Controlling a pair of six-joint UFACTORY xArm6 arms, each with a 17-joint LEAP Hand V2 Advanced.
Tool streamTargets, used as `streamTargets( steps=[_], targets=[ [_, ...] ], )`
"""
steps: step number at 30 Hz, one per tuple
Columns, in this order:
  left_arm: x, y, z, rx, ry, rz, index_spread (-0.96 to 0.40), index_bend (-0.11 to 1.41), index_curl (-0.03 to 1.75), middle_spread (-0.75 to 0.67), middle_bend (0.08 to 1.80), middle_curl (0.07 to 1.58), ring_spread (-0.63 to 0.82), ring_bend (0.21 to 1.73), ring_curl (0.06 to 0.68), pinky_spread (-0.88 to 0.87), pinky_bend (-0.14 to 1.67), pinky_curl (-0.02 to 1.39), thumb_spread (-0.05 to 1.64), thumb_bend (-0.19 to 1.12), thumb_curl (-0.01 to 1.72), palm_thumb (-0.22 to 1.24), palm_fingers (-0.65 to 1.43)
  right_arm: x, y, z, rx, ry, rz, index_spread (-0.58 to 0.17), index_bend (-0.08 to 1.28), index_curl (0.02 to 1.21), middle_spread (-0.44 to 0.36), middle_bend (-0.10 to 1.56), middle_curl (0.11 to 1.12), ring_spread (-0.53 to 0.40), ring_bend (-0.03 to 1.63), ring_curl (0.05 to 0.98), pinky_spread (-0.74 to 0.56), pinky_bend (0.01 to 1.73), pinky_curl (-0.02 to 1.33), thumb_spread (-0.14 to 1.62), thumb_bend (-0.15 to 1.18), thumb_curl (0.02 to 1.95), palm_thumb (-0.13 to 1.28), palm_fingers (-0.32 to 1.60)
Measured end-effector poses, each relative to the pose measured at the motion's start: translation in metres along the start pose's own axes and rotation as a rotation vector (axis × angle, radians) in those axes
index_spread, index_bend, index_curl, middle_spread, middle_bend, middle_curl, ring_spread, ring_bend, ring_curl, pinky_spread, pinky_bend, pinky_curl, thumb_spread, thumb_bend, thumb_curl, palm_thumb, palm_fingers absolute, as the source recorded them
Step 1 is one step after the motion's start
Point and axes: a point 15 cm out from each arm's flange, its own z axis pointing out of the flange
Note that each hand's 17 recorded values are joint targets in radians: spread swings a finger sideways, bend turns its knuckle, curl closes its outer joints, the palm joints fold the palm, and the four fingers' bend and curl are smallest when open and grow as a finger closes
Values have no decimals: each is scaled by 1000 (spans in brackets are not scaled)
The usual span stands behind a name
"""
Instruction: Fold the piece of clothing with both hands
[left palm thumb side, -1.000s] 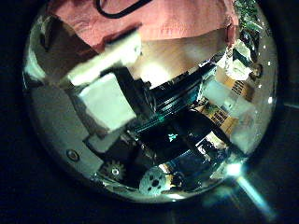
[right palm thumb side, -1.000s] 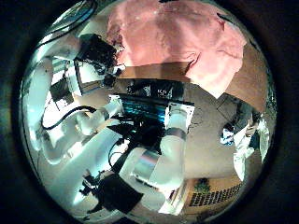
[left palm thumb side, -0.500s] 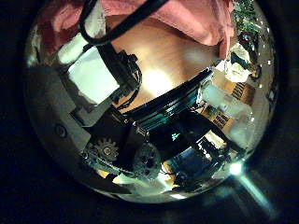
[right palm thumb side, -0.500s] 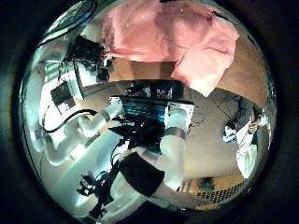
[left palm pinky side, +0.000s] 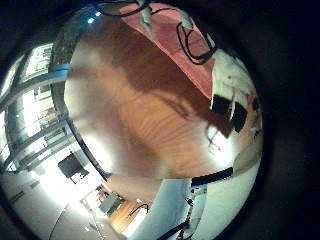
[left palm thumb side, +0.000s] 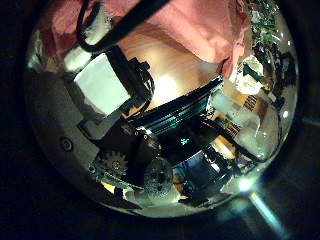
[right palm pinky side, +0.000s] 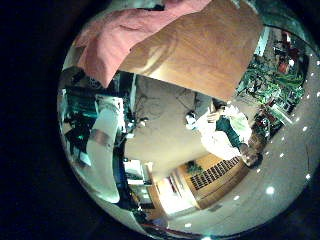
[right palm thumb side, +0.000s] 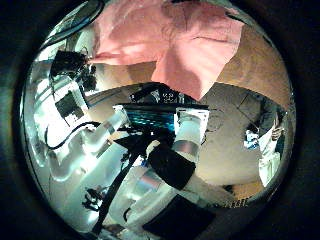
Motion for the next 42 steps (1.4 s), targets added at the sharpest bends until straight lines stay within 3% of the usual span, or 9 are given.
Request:
streamTargets(
  steps=[14,22,26,30,35,38,40,42],
  targets=[
    [-2,3,3,-11,12,-5,-733,220,1422,-593,935,1017,-467,1322,506,-637,1087,661,1152,-7,705,741,1028,-9,-56,58,-3,9,-65,-356,165,301,-103,311,382,-67,625,246,257,503,226,1116,-17,278,395,229],
    [-3,3,1,-8,17,-9,-717,188,1481,-603,913,1028,-471,1302,502,-640,1069,666,1155,-8,713,740,1041,-24,-86,63,43,61,-135,-355,169,307,-105,309,384,-41,590,243,269,475,224,1072,-13,302,482,221],
    [-5,2,-1,-5,15,-11,-705,184,1503,-608,904,1034,-472,1296,501,-642,1061,669,1156,-8,717,739,1045,-43,-77,98,-24,74,-186,-360,173,311,-123,326,391,-49,576,241,268,452,221,1045,-16,314,527,246],
    [-5,1,-4,-7,18,-13,-692,182,1521,-613,897,1039,-472,1290,502,-642,1053,671,1157,-8,719,738,1048,-49,-80,104,-35,83,-203,-337,169,311,-154,360,403,-94,612,250,244,431,214,1016,-19,321,560,317],
    [-6,-2,-6,-10,18,-8,-675,180,1539,-618,889,1045,-473,1286,504,-643,1046,673,1157,-8,722,738,1051,-51,-83,111,-57,83,-211,-329,179,323,-188,373,418,-181,689,278,140,441,212,987,-18,332,607,411],
    [-6,-2,-9,-11,17,-8,-665,172,1547,-621,888,1048,-473,1286,505,-644,1045,675,1157,-8,723,737,1047,-52,-83,114,-68,89,-208,-335,163,319,-216,397,433,-244,759,296,4,512,213,980,-15,340,638,541],
    [-6,-2,-10,-9,17,-7,-656,176,1555,-623,886,1051,-474,1285,505,-644,1043,676,1157,-8,724,737,1050,-51,-85,114,-62,100,-205,-358,140,311,-254,418,461,-320,897,351,-232,709,265,972,-10,353,683,749],
    [-7,-3,-12,-7,17,-7,-649,175,1561,-624,887,1052,-474,1283,506,-645,1041,677,1157,-8,725,737,1052,-50,-91,112,-39,114,-197,-389,163,312,-286,448,488,-350,966,380,-351,809,292,966,-10,363,719,866]
  ],
)
